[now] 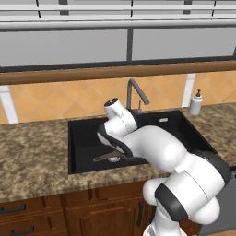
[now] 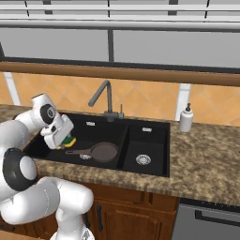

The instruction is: Pick the pan and sponge and place them into the sink. Then turn on the water.

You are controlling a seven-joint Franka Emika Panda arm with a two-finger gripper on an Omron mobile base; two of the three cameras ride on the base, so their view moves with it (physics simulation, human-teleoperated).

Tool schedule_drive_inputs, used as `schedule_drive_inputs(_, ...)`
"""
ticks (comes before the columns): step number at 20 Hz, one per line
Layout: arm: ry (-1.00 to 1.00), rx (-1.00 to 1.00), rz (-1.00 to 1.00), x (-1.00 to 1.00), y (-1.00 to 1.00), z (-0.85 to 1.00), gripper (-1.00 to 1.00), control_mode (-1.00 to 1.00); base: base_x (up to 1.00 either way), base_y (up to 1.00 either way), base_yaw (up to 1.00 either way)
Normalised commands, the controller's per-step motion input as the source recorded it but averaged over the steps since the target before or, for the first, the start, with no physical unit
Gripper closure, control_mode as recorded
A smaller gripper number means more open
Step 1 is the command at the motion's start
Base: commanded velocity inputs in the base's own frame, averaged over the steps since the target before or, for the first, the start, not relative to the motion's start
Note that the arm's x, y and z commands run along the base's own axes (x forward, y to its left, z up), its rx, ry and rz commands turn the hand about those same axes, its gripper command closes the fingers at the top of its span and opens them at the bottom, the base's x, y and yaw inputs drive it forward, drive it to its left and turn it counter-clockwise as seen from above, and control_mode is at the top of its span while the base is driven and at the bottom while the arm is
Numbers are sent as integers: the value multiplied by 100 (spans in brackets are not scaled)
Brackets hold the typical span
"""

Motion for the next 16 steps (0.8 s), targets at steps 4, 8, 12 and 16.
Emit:
schedule_drive_inputs(4, 0, -1, 10, 67, -11, -21, 100, -100, 0, 0, 0)
schedule_drive_inputs(8, 0, -4, 6, 69, -1, -26, 100, -100, 0, 0, 0)
schedule_drive_inputs(12, 0, -9, 4, 58, -1, -39, 100, -100, 0, 0, 0)
schedule_drive_inputs(16, 0, -7, 2, 41, -7, -40, 100, -100, 0, 0, 0)
